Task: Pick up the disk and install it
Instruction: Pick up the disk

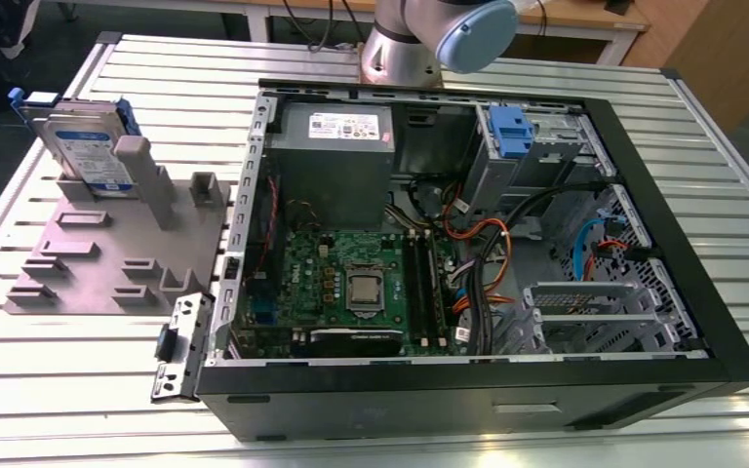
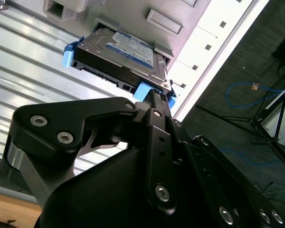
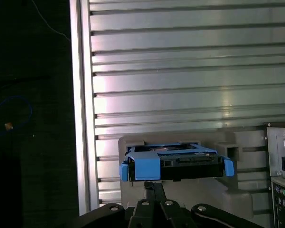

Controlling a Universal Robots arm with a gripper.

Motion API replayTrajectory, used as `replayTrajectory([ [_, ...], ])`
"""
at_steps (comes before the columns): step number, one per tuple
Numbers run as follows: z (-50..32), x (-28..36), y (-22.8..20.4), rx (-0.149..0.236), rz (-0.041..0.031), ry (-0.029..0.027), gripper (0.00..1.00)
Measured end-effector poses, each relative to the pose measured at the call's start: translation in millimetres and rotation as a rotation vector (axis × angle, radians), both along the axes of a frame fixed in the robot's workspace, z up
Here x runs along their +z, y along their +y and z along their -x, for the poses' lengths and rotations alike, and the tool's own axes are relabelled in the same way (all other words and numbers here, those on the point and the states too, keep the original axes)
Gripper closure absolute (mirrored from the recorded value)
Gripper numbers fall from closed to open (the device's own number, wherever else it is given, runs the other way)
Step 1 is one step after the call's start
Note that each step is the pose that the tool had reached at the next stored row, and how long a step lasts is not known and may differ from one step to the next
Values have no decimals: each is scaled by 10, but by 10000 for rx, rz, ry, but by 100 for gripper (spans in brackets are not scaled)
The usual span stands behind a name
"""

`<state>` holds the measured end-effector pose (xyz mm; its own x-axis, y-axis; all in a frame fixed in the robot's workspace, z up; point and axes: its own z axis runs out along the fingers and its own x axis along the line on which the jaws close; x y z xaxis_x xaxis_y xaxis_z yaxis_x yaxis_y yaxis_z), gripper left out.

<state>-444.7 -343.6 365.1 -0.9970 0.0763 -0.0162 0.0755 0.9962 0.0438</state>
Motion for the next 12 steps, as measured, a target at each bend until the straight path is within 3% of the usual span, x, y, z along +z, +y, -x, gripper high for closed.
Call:
replayTrajectory([
  [9,1,0,0,15,0,-1,89],
  [12,2,0,1,353,0,0,89],
])
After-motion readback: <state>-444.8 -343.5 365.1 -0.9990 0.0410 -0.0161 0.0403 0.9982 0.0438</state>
